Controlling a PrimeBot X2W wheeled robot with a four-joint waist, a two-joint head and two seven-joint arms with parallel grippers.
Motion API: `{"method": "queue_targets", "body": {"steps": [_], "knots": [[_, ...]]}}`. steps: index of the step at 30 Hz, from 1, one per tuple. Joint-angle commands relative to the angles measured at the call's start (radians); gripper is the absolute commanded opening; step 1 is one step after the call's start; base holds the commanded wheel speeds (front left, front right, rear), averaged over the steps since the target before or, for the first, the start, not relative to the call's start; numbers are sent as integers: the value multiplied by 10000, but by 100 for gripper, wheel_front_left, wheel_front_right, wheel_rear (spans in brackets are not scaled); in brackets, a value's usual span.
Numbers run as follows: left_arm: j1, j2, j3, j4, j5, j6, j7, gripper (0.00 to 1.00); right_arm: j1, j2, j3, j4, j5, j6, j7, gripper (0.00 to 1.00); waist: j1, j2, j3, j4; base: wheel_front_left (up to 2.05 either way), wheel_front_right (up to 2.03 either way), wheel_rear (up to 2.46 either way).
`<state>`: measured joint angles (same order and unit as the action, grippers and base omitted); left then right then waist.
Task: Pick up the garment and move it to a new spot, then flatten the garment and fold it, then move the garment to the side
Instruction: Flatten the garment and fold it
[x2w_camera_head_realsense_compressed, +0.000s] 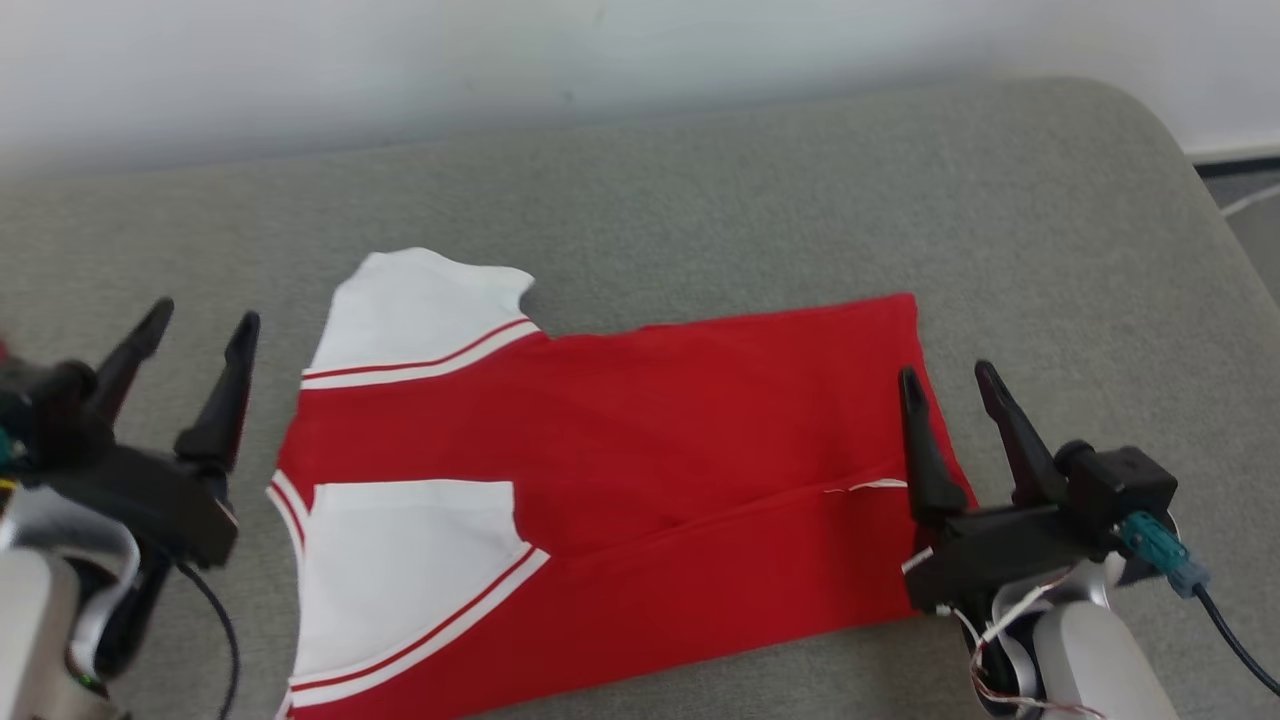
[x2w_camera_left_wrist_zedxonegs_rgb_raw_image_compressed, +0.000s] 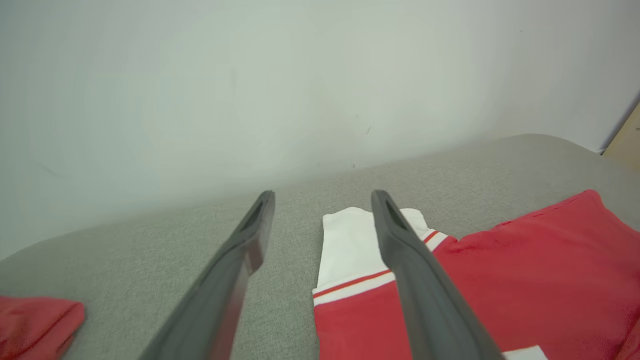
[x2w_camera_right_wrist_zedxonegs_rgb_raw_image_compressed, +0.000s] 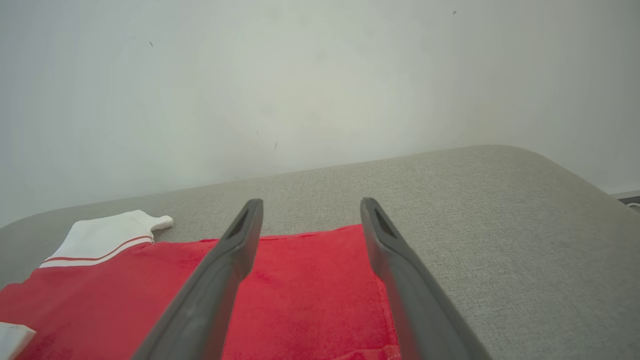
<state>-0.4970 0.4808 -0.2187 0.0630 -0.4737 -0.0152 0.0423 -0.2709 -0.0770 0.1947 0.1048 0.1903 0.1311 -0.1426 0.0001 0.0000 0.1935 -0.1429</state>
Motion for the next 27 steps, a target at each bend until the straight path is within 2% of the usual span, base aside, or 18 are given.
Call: {"method": "queue_targets", "body": {"steps": [1,6,12,21,27], "knots": [[-305,154,5,136,-87,-115,107,100,-232,62,57,99,84,-6,-117,100,-1,0,774,-780,0,0,0],[-1609,315,-85,1160,-638,-654,959,100,-1040,197,266,585,162,-6,-496,100,-1,0,1277,-1259,0,0,0],[-2905,367,-383,2516,-1177,-978,1822,100,-1707,257,433,1212,266,-6,-757,100,-1,0,1647,-1649,0,0,0],[-4508,577,-1039,4459,-1267,-1116,2586,100,-2373,276,784,1825,688,-6,-983,100,-1,0,2056,-2059,0,0,0],[-4952,644,-1312,5410,-1241,-1118,2711,100,-2568,274,910,2052,826,-6,-1112,100,-1,0,2202,-2203,0,0,0]]}}
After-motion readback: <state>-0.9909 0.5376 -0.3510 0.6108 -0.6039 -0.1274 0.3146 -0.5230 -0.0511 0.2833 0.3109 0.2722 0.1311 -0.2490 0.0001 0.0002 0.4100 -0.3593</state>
